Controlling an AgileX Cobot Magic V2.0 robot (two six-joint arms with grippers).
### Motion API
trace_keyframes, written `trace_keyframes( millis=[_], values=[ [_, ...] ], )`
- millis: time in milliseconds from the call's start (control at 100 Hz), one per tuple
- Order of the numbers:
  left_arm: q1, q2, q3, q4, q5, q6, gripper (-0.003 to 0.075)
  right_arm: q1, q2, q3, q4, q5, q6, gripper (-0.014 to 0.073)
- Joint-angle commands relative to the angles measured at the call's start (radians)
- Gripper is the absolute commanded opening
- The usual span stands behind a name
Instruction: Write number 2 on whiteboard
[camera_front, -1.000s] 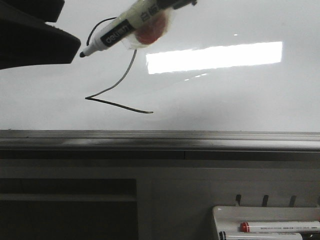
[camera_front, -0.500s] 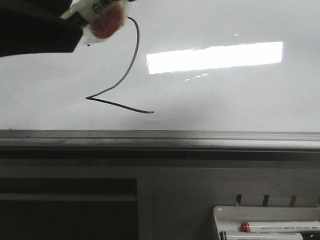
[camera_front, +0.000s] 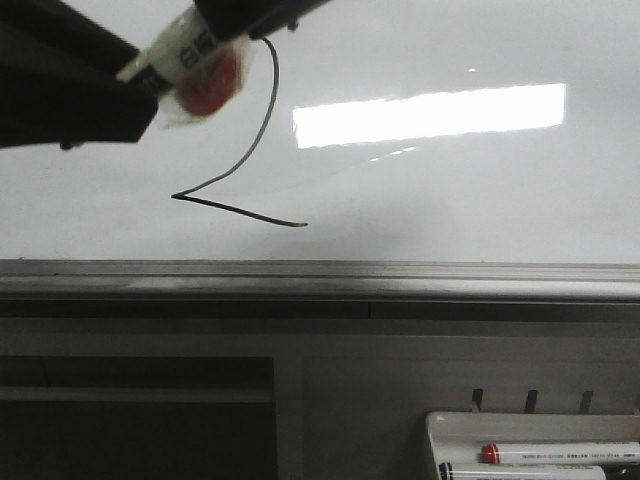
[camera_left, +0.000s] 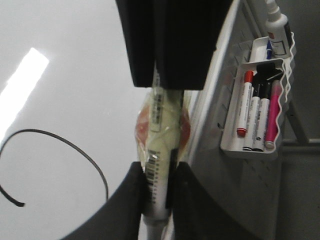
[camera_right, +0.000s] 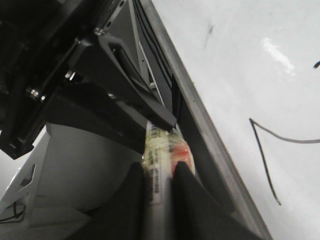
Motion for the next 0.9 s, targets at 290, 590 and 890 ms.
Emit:
trace_keyframes(
  millis=[290, 590, 890],
  values=[
    [0.0, 0.013, 0.006, -0.044, -0.035, -0.022, -0.002, 0.001, -0.001, 0.001, 0.042, -0.06, -0.011, -0.005],
    [0.002, 0.019, 0.006, -0.182, -0.046, -0.022, -0.002, 0.001, -0.003, 0.001, 0.047, -0.129, -0.011, 0.0486],
    [0.156, 0.024, 0.006, -0.744, 0.026, -0.022, -0.002, -0.001, -0.114, -0.026, 0.076, -0.55, -0.011, 0.0591]
  ],
)
